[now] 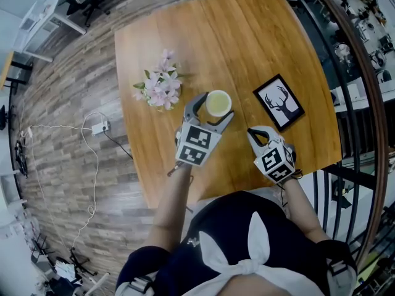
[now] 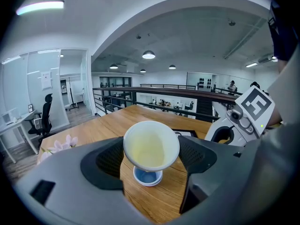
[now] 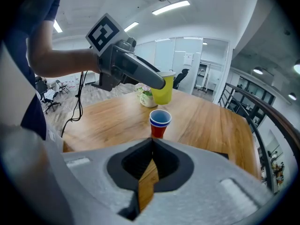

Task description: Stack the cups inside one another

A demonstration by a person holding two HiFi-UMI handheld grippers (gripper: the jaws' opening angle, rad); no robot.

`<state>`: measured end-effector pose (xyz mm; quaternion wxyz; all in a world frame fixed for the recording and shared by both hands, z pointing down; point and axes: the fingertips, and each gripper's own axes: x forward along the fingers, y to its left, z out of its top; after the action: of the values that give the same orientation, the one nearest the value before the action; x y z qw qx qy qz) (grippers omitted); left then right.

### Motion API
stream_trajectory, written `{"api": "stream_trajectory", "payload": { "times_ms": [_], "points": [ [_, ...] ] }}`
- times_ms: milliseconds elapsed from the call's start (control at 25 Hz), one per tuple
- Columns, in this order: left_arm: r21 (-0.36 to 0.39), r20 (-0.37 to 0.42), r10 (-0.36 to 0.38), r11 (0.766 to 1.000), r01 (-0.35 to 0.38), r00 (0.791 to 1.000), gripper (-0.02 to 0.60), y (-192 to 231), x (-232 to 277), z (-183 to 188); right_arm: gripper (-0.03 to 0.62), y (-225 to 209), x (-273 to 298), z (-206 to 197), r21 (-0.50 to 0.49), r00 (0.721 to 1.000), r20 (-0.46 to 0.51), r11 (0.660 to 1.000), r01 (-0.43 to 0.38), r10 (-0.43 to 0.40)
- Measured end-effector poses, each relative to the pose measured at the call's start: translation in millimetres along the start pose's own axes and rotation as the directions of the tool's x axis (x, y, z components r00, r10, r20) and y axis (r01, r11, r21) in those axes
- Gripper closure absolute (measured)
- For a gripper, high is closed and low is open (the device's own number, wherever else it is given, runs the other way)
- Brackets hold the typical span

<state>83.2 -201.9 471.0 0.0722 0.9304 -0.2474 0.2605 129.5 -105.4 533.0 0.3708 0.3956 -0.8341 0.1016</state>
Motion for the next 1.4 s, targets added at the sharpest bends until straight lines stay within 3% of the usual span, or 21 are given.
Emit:
{"api": "stream_trajectory", "payload": {
  "times_ms": [960,1400],
  "points": [
    [-0.09,-0.121,-0.09,0.993,0.08,0.989,0.204,5,48,-57,0.595,-9,26,-7,0.02,0.998,-0.05,0.999,-0.027,0.028],
    [-0.133,-0.149,-0.081,0.989,0.061,0.985,0.204,8,54,-74,0.595,-8,30,-7,0.016,0.998,-0.052,0.999,-0.04,0.04]
  ]
}}
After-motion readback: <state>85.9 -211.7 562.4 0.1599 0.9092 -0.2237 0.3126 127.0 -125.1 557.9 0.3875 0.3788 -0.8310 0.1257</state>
